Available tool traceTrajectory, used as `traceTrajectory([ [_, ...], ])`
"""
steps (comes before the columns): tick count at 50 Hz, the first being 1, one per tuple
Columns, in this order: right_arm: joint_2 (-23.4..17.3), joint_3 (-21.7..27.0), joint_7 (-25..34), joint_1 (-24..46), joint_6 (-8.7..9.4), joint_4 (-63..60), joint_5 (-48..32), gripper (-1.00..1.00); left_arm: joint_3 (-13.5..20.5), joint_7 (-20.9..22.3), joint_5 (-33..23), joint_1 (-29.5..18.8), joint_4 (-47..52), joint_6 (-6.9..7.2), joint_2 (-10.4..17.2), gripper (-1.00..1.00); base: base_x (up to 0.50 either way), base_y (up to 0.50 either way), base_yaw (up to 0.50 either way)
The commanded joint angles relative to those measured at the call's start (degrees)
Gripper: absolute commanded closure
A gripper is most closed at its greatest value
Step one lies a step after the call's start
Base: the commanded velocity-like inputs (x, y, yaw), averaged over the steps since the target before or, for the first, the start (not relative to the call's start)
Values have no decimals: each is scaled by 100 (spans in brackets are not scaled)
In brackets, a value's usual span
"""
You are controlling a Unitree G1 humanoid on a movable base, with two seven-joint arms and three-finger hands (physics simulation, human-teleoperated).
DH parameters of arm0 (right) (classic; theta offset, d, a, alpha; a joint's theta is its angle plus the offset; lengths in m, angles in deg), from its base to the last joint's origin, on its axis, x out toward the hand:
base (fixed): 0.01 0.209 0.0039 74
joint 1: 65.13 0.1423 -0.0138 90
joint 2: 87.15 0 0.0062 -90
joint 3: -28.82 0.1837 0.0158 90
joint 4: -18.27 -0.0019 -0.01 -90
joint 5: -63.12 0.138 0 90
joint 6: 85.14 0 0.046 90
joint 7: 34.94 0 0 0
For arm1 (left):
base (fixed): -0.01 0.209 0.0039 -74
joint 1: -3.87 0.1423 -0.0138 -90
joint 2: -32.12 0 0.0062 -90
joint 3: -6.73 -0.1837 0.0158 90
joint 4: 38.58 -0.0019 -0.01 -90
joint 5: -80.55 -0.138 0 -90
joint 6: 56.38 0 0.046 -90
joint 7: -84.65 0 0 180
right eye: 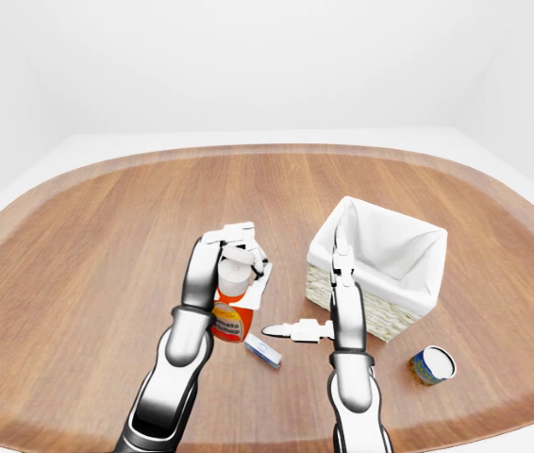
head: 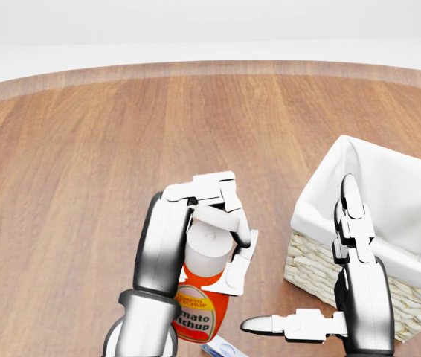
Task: Pick up the ketchup, and put it in the basket.
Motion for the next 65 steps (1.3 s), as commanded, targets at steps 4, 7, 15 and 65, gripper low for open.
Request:
traceTrajectory([
  [4, 1, -4, -17, -10, -30, 22, -14, -100, -675, -209, -98, 208, 323, 0, -126, 100, 0, 0, 0],
  [7, 2, -16, -15, -22, -10, -14, -20, -100, -741, -217, -110, 203, 376, 0, -133, 100, 0, 0, 0],
  [15, -1, 17, -10, -9, -29, 7, 5, -100, -1015, -257, -186, 200, 569, 0, -209, 100, 0, 0, 0],
  [65, -9, 24, 40, -173, -6, -282, 47, -100, -2092, -599, -222, 372, 127, 0, -468, 100, 0, 0, 0],
])
